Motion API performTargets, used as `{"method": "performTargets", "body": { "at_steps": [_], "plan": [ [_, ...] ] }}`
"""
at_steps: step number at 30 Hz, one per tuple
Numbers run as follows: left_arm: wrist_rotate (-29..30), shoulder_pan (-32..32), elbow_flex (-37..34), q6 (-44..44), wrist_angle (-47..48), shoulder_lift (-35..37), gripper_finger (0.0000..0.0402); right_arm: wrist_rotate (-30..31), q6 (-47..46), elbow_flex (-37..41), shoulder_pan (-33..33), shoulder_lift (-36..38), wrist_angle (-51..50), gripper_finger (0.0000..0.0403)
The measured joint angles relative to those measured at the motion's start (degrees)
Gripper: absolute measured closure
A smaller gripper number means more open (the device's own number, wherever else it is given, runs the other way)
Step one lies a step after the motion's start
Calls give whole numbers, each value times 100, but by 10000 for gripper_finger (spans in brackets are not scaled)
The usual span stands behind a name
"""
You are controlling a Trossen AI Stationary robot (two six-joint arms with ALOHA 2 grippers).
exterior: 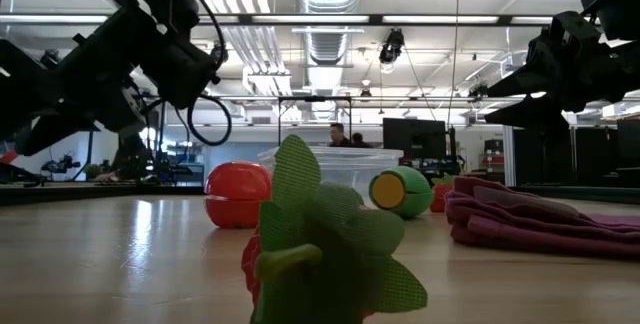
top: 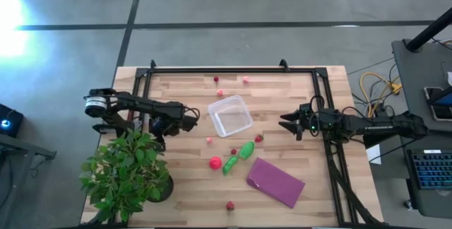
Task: Pick and placing Produce into tupperware
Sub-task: Put the brown kiwi into the transparent bin
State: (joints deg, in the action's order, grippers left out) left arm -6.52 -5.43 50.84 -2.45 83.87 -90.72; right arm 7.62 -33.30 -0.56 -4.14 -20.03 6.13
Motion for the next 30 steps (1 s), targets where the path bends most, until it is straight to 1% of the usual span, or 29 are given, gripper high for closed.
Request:
{"method": "performTargets", "body": {
  "at_steps": [10, 13, 20, 24, 30],
  "plan": [
    [-63, 0, -30, -26, -143, -7, 164, 0, 10, 0, -1, 0, 0, 184],
    [-109, 0, -55, -263, -211, -11, 164, 0, 15, 0, 0, 0, 0, 184],
    [-90, 0, -265, -370, -652, -247, 164, 0, 9, 0, 0, 0, 0, 184],
    [-89, 0, -419, -276, -590, -450, 164, 0, -7, 0, -2, 0, 2, 184],
    [69, 0, -626, -153, -588, -593, 164, 0, -76, 0, -2, 0, 4, 184]
  ]
}}
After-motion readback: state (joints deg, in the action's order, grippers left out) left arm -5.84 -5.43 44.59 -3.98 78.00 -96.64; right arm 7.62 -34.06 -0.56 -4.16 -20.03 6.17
